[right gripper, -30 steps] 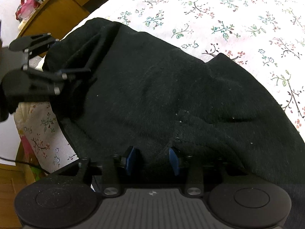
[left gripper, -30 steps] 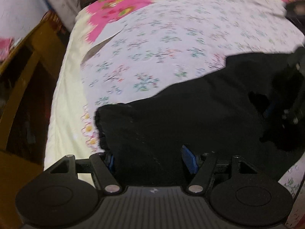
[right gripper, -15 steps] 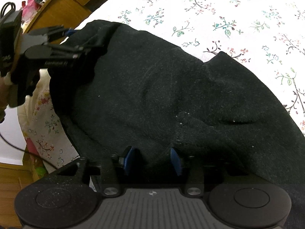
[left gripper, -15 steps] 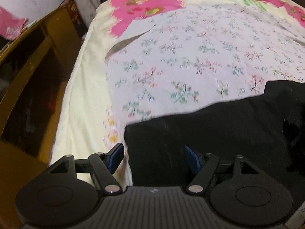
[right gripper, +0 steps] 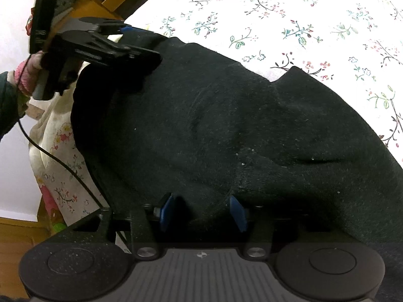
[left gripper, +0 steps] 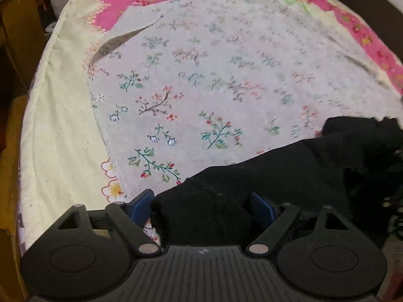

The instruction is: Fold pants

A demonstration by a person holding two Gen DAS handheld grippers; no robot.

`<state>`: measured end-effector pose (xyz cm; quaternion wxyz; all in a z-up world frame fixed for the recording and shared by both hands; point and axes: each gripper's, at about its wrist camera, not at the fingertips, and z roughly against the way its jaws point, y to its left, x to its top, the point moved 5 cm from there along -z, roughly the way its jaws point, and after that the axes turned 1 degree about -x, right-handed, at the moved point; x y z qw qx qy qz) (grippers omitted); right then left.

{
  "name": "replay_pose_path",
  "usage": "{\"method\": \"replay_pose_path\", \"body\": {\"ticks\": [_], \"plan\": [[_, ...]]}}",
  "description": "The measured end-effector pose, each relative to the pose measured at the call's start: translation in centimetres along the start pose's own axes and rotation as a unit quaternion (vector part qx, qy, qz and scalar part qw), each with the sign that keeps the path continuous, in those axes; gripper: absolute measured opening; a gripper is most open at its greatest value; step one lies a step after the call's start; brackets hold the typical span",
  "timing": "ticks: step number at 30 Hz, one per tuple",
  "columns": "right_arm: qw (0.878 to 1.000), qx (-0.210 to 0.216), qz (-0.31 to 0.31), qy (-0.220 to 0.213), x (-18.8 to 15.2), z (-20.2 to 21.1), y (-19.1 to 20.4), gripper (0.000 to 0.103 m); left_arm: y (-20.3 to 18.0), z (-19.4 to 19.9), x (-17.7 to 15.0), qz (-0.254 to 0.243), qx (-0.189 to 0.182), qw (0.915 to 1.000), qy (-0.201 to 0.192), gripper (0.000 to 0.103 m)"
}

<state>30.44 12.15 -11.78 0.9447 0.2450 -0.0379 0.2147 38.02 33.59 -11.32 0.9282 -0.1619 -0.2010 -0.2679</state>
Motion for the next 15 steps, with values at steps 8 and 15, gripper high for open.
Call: {"method": "replay_pose_path", "body": {"ticks": [8,15], "plan": [[1.0,0.021,-0.006,0.003,-0.1,-0.1,-0.1,0.059,1.3,-1.8,1.3,-0.036,-0.062,0.9953,0.065,0.089],[1.0,0.009,-0.018,0.008,0.0,0.4,-1.1,0.034,1.9,-2.1,0.7,0.029,-0.135,0.9864,0.09,0.089]]}}
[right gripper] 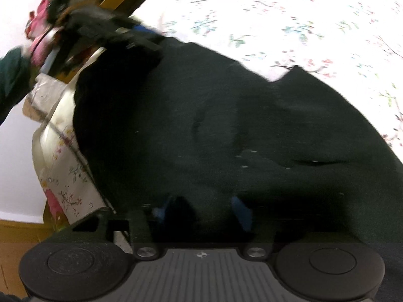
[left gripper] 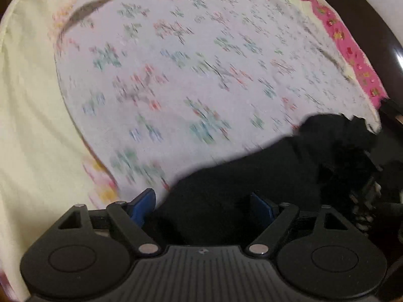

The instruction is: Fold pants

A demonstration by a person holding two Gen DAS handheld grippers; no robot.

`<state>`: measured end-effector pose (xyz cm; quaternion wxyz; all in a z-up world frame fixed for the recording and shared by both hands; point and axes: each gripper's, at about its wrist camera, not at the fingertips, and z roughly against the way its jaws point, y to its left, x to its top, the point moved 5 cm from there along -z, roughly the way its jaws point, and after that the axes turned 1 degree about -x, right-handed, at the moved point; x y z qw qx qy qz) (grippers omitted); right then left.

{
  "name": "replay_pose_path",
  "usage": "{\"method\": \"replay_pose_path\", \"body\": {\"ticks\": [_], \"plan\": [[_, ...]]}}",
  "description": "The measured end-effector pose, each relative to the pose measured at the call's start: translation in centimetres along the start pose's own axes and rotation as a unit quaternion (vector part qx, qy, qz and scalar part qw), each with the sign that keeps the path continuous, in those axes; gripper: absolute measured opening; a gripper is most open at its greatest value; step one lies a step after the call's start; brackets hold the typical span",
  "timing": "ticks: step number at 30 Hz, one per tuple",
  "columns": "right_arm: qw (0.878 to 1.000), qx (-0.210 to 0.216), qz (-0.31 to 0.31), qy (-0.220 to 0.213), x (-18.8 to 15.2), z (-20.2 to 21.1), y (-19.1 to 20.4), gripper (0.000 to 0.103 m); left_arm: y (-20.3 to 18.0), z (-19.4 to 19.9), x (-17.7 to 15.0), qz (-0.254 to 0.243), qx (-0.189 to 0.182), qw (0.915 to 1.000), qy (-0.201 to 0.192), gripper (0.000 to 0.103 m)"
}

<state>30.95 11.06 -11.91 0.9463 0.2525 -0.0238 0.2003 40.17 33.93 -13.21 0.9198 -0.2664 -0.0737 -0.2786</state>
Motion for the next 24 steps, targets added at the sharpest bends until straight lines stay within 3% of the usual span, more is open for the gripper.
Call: {"method": "replay_pose_path", "body": {"ticks": [2,7,9,15,19,24], "plan": [[1.0,-0.005,-0.019,-0.003,0.0,0.2,-0.8,0.016,-1.0,0.6,-1.5,0.029,-0.024,0.9993,0.004,0.087],[0.999,-0.006,-0.047,-0.005,-0.1,0.4,-2.0,0.002,-2.2,1.8,-2.4,0.068,-0.034,0.9963,-0.04,0.087],[0.999,-0.011,-0.05,-0.003,0.0,0.4,-2.1,0.0,-1.8,0.7,-2.7,0.087,0.008,0.9955,-0.037,0.082],[0.999,-0.009,-0.045,-0.009,0.0,0.9,-2.0,0.0,-3.2,-0.7,-2.8,0.083,0.097,0.991,-0.041,0.08],[0.998,-0.011,-0.055,-0.026,-0.3,1.2,-1.9,0.0,-3.2,0.6,-2.7,0.11,0.121,0.9854,-0.047,0.045],[0.996,-0.008,-0.056,-0.064,-0.1,2.4,-1.6,0.0,-4.9,1.3,-2.4,0.099,0.141,0.9841,-0.043,0.036]]}}
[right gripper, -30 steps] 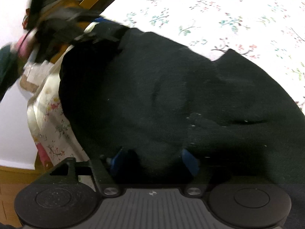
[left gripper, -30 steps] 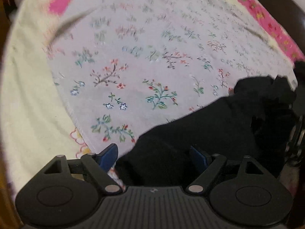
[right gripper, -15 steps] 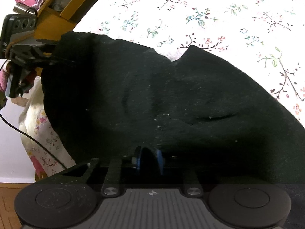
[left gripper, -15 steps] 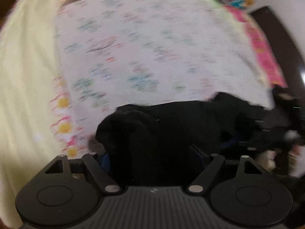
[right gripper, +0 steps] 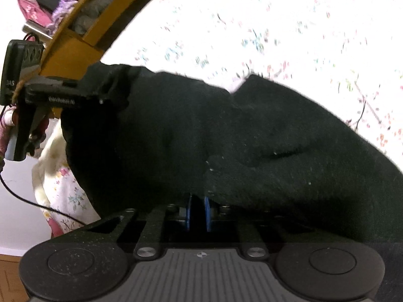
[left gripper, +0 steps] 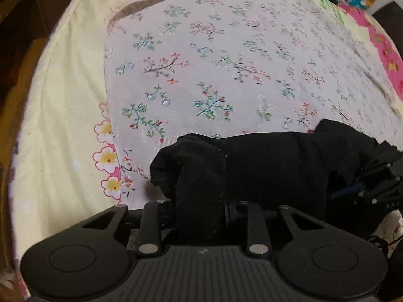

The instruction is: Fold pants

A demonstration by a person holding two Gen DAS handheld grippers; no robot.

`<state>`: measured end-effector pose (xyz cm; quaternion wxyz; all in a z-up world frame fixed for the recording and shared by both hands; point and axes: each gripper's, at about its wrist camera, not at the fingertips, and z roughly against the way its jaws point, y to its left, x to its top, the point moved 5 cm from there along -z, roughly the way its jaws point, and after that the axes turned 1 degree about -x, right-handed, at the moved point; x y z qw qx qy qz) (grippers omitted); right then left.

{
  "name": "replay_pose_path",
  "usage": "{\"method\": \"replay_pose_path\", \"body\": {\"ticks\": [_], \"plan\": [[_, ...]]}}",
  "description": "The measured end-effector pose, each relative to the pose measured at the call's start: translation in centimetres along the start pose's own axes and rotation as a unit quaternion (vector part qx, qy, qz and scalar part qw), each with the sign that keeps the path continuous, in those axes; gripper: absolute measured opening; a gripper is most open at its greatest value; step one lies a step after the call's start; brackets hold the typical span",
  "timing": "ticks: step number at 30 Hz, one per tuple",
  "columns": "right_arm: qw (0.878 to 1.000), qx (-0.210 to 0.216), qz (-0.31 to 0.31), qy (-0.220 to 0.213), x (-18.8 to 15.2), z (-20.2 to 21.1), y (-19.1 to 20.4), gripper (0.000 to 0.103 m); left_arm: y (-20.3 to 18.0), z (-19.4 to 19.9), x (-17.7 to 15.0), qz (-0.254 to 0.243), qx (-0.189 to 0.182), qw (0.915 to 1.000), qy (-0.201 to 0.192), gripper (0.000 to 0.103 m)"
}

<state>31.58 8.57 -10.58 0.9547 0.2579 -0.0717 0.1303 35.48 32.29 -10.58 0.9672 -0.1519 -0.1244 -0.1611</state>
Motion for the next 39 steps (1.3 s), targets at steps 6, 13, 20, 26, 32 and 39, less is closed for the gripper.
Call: {"method": "replay_pose_path", "body": {"ticks": [6,13,20,26,32,39], "plan": [[1.0,0.0,-0.002,-0.013,0.0,0.1,0.0,0.0,-2.7,1.3,-0.5,-0.024,0.005,0.9997,-0.002,0.034],[1.0,0.001,-0.009,-0.027,-0.2,0.8,-0.6,0.0,-2.8,1.8,-0.8,0.007,-0.018,0.9997,-0.015,0.033],[0.999,-0.015,-0.005,-0.049,-0.5,1.8,0.1,0.001,-2.8,2.2,-1.0,0.049,-0.052,0.9969,-0.032,0.033],[0.997,-0.023,0.003,-0.077,-0.8,2.5,0.1,0.001,-4.6,3.4,-1.2,0.084,-0.095,0.9909,-0.045,0.033],[0.997,-0.027,-0.007,-0.068,-0.3,-0.8,-0.9,0.0,-8.3,3.4,-0.9,0.105,-0.144,0.9829,-0.046,0.033],[0.994,-0.003,-0.016,-0.106,-0.5,1.1,-0.4,0.004,-12.8,3.9,0.2,0.124,-0.222,0.9657,-0.051,0.033]]}}
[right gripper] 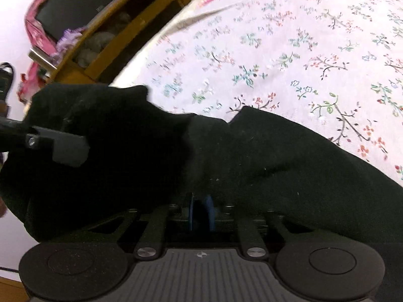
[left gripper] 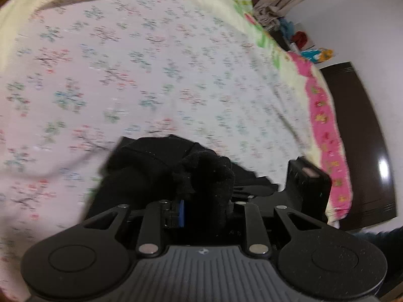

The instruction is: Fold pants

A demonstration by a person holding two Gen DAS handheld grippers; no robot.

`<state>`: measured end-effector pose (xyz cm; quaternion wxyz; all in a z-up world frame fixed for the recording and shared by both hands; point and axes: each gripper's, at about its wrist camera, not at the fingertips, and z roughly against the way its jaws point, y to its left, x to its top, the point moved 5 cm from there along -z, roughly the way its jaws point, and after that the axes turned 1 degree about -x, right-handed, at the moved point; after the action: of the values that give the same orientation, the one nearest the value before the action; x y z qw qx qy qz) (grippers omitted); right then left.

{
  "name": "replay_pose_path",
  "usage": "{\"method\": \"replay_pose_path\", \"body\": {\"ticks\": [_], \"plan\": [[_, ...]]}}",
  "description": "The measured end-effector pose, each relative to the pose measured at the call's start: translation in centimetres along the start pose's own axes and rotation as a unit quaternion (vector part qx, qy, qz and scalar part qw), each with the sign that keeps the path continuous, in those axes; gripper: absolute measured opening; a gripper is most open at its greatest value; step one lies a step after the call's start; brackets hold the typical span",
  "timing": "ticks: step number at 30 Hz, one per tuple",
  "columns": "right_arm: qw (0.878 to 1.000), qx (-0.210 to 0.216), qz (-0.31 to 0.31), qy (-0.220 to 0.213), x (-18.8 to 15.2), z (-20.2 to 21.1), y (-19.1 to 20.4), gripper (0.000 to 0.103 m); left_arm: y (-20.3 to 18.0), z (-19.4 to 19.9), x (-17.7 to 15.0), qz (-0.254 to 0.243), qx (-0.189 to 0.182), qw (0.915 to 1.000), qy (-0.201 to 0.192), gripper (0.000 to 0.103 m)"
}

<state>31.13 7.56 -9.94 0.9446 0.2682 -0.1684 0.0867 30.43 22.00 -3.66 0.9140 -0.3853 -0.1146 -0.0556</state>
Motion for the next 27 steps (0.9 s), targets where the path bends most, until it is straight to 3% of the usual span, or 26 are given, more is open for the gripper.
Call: {"method": "replay_pose_path", "body": {"ticks": [5,10,20,27], "plan": [[0.999,0.015,-0.03,-0.025,-0.6,2.8,-0.9,0.015,-2.2,-2.1,-0.2,0.02,-0.044,0.9988,-0.003,0.033],[0.997,0.018,-0.056,-0.052,-1.3,5.5,-2.5,0.015,-5.1,-5.0,-0.4,0.021,-0.085,0.9961,0.005,0.033],[0.988,0.011,-0.13,-0.079,-3.8,9.2,-6.8,0.012,-9.2,-10.3,-0.6,0.011,-0.116,0.9925,0.037,0.033],[0.982,-0.021,-0.162,-0.096,-5.6,11.7,-10.0,0.011,-11.7,-14.0,-1.0,-0.001,-0.131,0.9899,0.054,0.033]]}}
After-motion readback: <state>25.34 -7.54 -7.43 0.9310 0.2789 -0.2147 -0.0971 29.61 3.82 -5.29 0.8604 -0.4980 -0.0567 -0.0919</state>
